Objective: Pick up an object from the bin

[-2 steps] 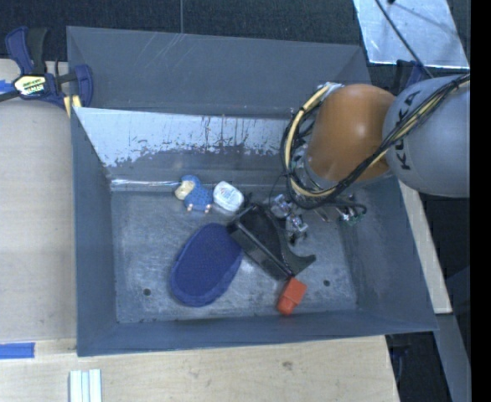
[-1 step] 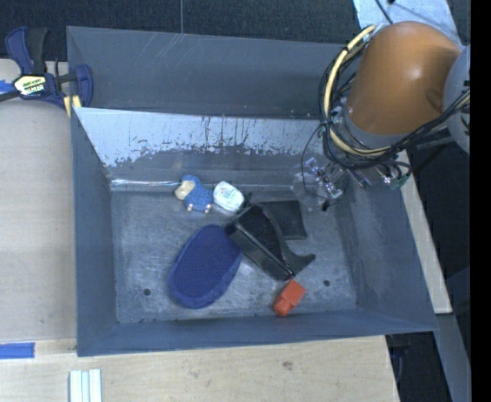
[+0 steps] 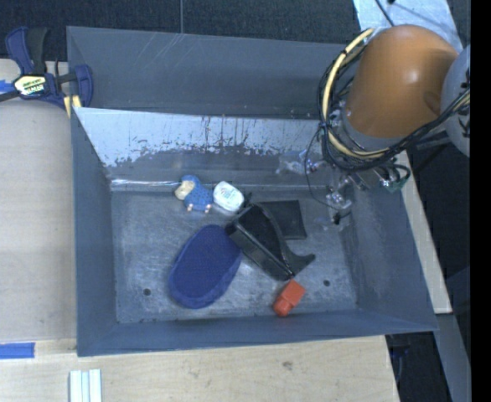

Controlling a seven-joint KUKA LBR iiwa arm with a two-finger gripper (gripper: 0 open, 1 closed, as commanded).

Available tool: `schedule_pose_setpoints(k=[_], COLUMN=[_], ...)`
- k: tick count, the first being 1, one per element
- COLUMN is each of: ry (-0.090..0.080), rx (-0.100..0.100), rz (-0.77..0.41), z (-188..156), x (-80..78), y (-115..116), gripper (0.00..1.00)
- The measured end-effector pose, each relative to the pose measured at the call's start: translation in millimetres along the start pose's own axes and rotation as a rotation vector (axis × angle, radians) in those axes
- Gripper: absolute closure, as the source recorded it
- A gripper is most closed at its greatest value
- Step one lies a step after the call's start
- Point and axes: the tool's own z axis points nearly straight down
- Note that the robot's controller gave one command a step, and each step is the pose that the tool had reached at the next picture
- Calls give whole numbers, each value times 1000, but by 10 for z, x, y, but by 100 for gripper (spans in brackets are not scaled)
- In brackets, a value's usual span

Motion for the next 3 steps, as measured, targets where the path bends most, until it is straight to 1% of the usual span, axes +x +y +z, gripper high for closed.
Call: schedule_pose_setpoints(k=[1, 2, 3], ry=[1, -4, -5], rx=[-1, 3, 3], rz=[-95, -94, -122], z=[1318, 1271, 530], x=[-131, -146, 284], y=[106, 92, 631], gripper=[0, 100, 100])
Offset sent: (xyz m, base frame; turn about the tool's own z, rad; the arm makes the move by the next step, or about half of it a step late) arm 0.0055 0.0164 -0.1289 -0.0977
